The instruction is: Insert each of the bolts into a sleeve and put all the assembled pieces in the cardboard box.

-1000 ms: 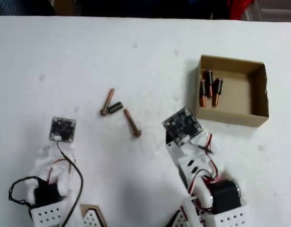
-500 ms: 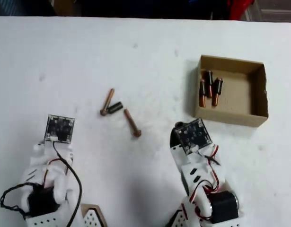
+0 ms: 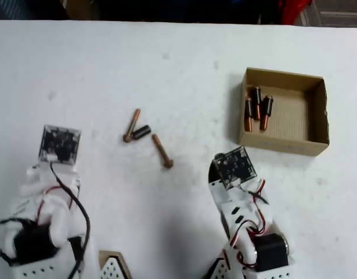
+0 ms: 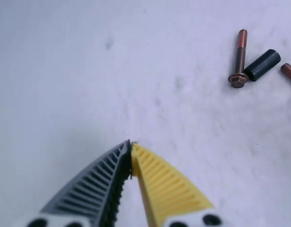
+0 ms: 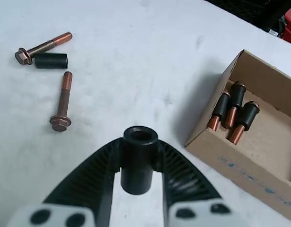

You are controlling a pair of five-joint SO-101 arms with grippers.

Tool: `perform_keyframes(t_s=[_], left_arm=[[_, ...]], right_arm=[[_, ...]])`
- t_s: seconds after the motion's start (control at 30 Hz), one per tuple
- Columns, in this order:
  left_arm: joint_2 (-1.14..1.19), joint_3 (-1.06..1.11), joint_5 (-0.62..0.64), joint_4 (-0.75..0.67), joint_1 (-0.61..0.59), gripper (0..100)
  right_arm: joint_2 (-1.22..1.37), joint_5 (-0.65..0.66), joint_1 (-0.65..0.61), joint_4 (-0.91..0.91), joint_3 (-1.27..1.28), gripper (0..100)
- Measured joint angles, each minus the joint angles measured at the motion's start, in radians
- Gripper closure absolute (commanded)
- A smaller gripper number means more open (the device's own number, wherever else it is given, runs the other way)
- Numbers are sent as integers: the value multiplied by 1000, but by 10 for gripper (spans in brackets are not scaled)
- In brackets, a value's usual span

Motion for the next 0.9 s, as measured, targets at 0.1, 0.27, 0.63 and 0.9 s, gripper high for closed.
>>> perform_keyframes(t_s=[0.1,0.27,0.63,0.9], left_arm=[[129,-107,2,0,17,977],[307,-195,0,0,143,976],[713,-345,2,-37,347,976],[1097,-500,2,-195,371,976]], right_arm=[[3,0,34,-51,43,982],[3,0,74,-117,101,982],[5,0,74,-215,189,982],[3,0,75,-218,203,982]])
